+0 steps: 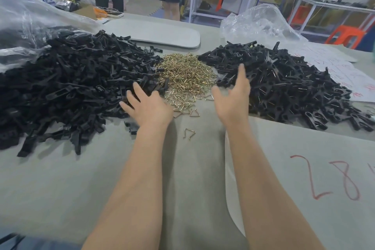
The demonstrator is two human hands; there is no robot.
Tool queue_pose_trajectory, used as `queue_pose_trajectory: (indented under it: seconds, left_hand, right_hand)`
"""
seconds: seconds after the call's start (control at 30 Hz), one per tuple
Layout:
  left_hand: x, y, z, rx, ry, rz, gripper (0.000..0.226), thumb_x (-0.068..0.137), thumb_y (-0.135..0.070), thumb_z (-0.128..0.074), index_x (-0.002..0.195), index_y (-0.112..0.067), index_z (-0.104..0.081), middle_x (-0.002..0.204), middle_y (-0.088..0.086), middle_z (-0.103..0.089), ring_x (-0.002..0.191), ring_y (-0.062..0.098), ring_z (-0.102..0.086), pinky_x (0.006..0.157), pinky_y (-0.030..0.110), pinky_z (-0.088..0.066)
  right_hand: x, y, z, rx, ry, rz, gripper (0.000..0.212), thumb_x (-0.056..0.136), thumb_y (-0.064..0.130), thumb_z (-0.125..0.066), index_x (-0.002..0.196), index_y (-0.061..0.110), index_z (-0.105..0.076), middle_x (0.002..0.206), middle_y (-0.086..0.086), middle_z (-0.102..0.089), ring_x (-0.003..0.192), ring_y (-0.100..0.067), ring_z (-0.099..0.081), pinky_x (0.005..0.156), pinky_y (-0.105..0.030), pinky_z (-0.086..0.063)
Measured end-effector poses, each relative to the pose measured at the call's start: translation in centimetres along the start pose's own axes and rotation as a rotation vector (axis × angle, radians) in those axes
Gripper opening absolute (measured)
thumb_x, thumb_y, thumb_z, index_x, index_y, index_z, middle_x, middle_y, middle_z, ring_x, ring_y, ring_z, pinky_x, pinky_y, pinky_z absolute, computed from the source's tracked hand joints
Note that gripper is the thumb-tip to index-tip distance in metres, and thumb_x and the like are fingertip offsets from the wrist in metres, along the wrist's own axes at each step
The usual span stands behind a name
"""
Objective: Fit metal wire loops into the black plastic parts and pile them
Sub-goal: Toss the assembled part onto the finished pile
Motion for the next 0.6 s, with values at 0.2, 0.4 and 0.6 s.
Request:
queue_pose_trajectory:
  seconds: [0.2, 0.4, 0.6]
  left_hand:
    - [0.1, -0.6, 0.6, 0.001, -0.120, -0.055, 0.019, 0.088, -0.032, -0.056, 0.103, -0.026, -0.068, 0.127, 0.004, -0.048, 0.126, 0.030, -0.033, 0.106, 0.048, -0.021]
    - [-0.5, -1.4, 2.1, -0.151, -0.233, -0.085, 0.008, 0.085, -0.028, -0.057, 0.082, -0.024, -0.063, 0.085, -0.005, -0.064, 0.099, 0.023, -0.051, 0.089, 0.039, -0.023]
    - [-1.2, -3.0, 2.8, -0.616, -0.200, -0.219, 0.032, 0.084, -0.034, -0.059, 0.058, -0.021, -0.044, 0.056, -0.008, -0.048, 0.057, 0.007, -0.043, 0.071, 0.031, -0.038]
  right_hand:
    - [-0.5, 0.2, -2.4, -0.193, 0.208, 0.043, 0.042, 0.094, 0.023, -0.054, 0.134, 0.013, -0.049, 0.136, -0.002, -0.052, 0.125, -0.017, -0.047, 0.108, -0.033, -0.034]
    - [-0.5, 0.0, -3.0, -0.126, 0.244, 0.040, 0.028, 0.092, 0.019, -0.056, 0.118, 0.010, -0.061, 0.113, -0.004, -0.065, 0.104, -0.015, -0.060, 0.097, -0.026, -0.043]
    - [-0.8, 0.8, -4.0, -0.157, 0.369, 0.168, 0.040, 0.091, 0.014, -0.057, 0.130, 0.012, -0.053, 0.128, -0.005, -0.058, 0.116, -0.018, -0.054, 0.100, -0.024, -0.037]
Point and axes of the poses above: each hand's wrist, its own x-axis towards the middle knuckle, its own z-axis out of the back of the hand, y = z × x, the point moved 6 cm from there along x, towards the middle knuckle
